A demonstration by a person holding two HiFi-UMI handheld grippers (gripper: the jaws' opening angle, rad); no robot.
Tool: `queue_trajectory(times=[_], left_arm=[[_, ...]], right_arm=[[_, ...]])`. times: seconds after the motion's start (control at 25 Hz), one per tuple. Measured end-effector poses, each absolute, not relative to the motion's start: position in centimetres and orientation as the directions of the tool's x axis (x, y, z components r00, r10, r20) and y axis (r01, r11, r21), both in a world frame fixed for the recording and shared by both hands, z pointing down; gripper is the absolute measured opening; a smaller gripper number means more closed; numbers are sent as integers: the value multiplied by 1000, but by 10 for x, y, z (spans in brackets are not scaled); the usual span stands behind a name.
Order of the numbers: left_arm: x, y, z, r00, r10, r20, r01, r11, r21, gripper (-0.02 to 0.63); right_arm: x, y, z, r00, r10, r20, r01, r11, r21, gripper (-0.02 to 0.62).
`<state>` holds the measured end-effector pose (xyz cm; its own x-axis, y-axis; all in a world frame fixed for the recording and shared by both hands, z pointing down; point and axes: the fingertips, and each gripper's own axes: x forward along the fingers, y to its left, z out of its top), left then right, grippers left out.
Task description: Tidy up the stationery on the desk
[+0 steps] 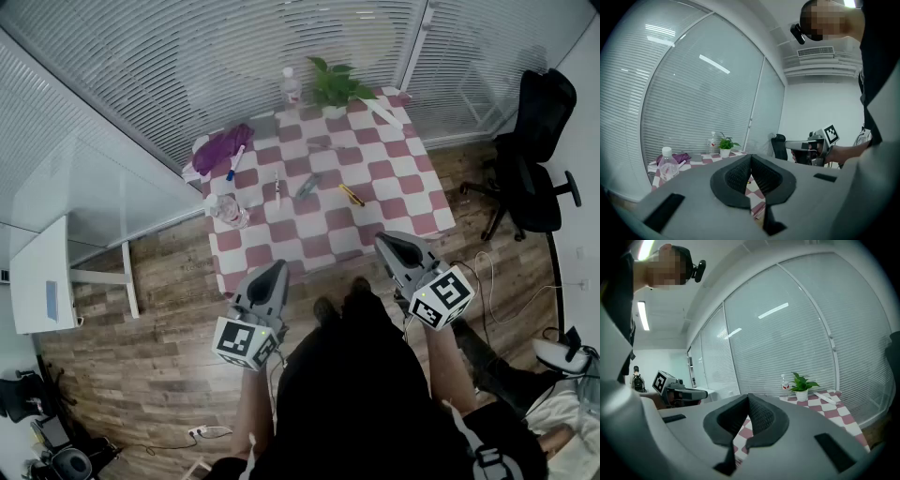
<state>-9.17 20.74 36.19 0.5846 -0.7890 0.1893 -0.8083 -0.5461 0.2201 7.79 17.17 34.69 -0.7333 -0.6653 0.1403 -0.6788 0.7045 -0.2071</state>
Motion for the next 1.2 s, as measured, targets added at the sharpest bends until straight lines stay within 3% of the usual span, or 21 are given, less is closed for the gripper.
queue_trajectory(times=[1.2], left_arm=[[-94, 191, 367, 611, -763, 210, -790, -572, 222, 32]], right_arm=[[77, 150, 355, -701, -696, 155, -709, 657, -255, 21]])
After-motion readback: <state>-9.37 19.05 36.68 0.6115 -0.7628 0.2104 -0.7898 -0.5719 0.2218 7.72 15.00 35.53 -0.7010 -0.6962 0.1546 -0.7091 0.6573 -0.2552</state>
